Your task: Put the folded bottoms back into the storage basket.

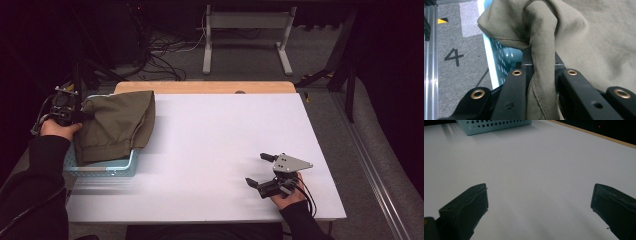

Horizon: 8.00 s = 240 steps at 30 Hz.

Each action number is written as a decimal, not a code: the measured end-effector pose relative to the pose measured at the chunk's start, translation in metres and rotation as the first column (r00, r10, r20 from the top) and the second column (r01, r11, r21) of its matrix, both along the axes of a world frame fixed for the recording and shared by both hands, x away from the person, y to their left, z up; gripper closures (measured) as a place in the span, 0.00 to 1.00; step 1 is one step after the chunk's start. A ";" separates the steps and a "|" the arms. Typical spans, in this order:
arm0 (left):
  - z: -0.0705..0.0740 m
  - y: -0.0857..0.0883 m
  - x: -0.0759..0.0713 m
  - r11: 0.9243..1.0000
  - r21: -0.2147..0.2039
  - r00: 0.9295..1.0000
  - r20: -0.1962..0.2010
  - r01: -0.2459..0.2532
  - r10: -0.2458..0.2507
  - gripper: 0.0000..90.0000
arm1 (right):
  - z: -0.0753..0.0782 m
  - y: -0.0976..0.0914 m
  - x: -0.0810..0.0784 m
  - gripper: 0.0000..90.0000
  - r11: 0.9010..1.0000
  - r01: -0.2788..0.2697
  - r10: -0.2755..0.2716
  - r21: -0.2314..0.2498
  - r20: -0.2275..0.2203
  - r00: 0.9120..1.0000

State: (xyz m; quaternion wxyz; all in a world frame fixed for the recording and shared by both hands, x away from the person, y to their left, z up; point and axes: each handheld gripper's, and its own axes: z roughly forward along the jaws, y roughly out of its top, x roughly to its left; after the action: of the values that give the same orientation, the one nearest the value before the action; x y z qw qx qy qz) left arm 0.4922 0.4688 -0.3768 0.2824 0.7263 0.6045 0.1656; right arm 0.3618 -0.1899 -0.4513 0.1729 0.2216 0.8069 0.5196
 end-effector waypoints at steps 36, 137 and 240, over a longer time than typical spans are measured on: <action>0.025 -0.025 -0.013 0.997 -0.066 0.993 0.114 0.049 -0.041 0.60 | 0.000 0.001 0.000 0.02 1.000 -0.007 0.007 -0.006 -0.001 1.000; 0.020 -0.124 -0.041 0.961 -0.089 0.959 0.132 0.262 -0.249 0.72 | -0.001 0.003 0.001 0.02 0.999 -0.035 0.035 -0.014 -0.006 0.999; -0.048 -0.247 -0.122 0.745 -0.160 0.713 0.473 0.647 -0.517 0.11 | 0.000 0.004 0.000 0.02 0.998 -0.055 0.055 -0.008 -0.003 0.998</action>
State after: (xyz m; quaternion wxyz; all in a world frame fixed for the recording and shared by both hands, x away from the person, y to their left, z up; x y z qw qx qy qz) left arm 0.3705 0.2220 -0.4250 0.5490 0.7765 0.2880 0.1126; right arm 0.3618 -0.1856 -0.4511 0.1584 0.1992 0.8149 0.5208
